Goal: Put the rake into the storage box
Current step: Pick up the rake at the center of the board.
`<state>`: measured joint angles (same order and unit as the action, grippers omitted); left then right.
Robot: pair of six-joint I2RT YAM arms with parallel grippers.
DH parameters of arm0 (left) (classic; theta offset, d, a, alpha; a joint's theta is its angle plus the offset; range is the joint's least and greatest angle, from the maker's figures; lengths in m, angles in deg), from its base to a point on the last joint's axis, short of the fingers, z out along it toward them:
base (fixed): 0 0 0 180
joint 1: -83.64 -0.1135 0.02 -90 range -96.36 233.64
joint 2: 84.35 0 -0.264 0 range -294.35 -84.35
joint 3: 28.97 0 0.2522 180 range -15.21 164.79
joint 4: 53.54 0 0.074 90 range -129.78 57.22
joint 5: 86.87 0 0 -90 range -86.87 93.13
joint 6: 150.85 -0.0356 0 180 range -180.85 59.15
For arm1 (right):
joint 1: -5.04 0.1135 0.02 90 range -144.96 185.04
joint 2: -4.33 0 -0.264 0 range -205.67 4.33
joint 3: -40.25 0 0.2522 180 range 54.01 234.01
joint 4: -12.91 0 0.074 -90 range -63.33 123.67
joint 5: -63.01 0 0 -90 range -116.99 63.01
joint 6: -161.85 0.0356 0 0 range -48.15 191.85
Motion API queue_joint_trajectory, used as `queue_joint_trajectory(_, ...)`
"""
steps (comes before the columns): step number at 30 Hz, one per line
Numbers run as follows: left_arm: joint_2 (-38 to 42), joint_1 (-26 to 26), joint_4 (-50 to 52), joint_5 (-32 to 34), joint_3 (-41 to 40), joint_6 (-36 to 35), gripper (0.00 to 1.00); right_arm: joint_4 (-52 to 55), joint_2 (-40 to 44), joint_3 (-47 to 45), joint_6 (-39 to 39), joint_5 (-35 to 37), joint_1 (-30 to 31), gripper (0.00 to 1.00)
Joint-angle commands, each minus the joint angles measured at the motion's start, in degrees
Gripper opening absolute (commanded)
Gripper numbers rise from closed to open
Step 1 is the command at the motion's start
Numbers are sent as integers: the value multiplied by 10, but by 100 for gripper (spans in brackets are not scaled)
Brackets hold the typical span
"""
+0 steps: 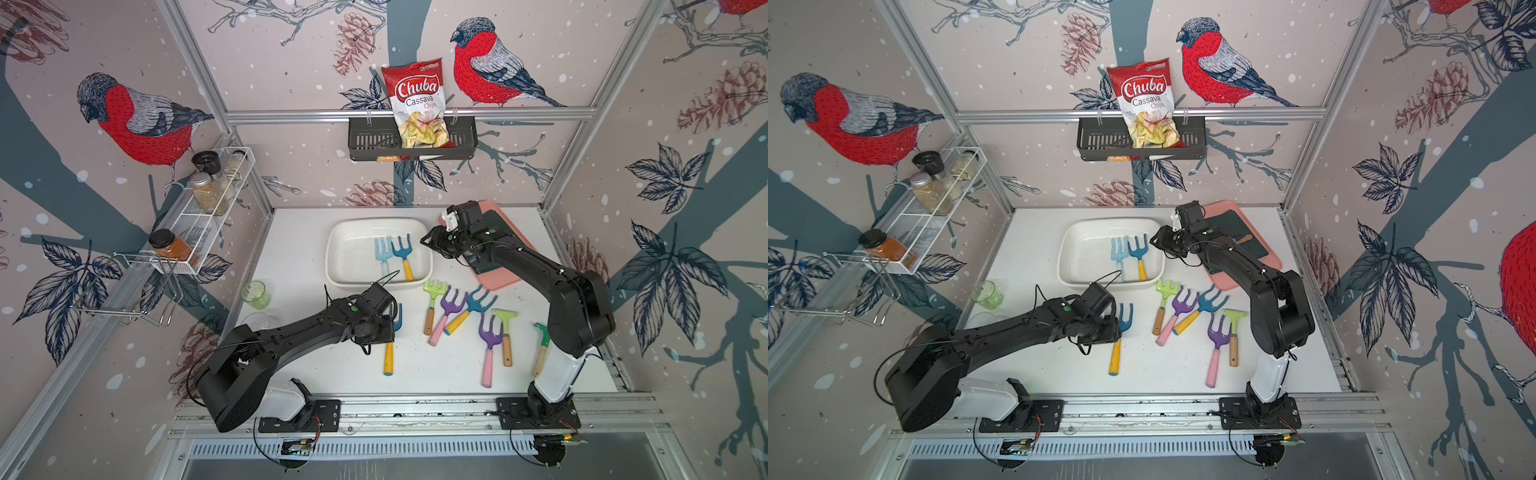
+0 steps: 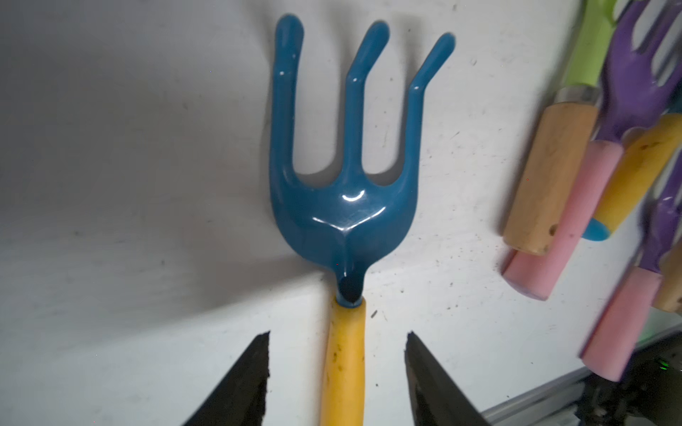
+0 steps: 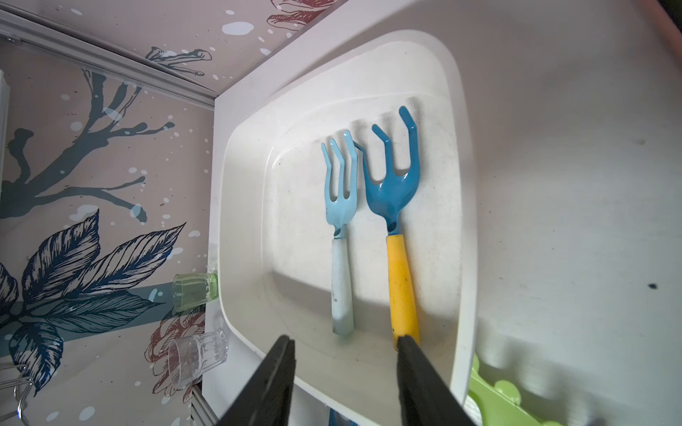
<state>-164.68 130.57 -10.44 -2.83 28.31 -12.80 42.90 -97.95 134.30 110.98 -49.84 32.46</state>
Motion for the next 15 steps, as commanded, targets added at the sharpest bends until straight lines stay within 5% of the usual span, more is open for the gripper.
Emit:
queue_joint_trajectory(1,-22,26,37,28,14,18,59,-24,22,-20,0,-3,-7,49)
queue_joint_trajectory(6,-84,68,37,40,39,27,56,-32,57,-53,2,-5,-15,49)
queue_joint_trajectory(15,-131,80,32,39,59,24,19,-51,105,-124,11,-9,-23,49)
